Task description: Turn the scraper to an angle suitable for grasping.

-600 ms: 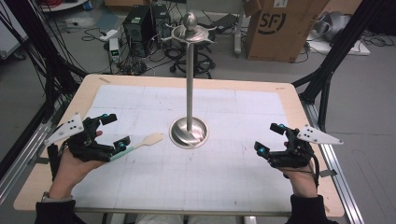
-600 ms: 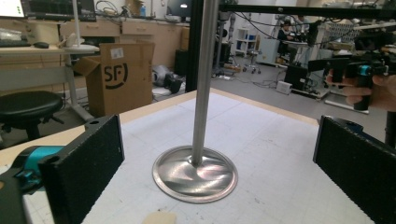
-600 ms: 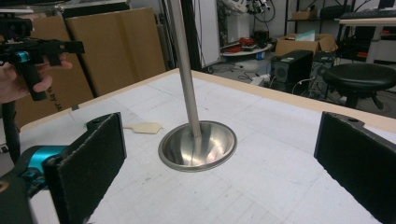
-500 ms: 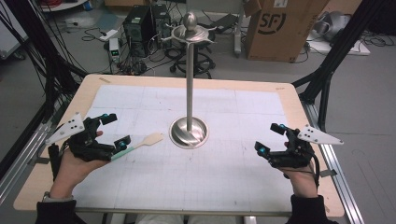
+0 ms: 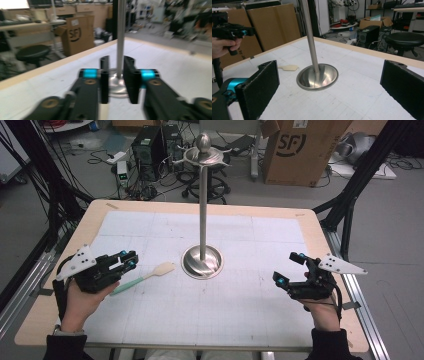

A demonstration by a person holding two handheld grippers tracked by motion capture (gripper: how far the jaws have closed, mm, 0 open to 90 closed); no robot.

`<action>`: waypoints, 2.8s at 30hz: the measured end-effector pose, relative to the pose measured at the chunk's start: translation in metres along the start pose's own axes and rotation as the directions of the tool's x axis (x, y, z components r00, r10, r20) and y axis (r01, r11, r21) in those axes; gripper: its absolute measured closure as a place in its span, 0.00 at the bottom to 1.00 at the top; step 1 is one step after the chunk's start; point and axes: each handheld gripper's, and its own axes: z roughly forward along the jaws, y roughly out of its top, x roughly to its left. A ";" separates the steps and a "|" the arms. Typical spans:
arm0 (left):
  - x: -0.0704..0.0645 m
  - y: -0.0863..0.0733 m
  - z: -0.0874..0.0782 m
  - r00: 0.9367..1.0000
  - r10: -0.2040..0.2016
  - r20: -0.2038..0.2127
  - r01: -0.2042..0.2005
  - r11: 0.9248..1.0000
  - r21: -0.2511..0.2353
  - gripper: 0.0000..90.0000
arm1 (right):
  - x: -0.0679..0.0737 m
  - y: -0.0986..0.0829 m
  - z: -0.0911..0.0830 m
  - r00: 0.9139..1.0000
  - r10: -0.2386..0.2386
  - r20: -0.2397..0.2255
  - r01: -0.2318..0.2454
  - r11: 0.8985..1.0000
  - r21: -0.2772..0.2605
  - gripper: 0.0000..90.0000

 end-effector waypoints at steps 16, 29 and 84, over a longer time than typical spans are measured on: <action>0.019 -0.046 -0.007 0.986 -0.075 -0.147 0.100 0.981 0.168 0.99 | -0.003 -0.001 0.010 1.000 -0.005 0.003 0.005 1.000 0.030 0.01; 0.017 -0.081 -0.003 0.978 -0.163 -0.129 0.202 0.895 0.399 1.00 | -0.004 -0.001 0.018 1.000 0.000 -0.010 0.000 0.999 0.042 0.01; 0.038 -0.083 0.103 0.974 -0.066 -0.216 0.170 0.844 0.508 1.00 | -0.009 -0.009 0.015 0.999 0.037 -0.004 -0.037 0.997 0.061 0.01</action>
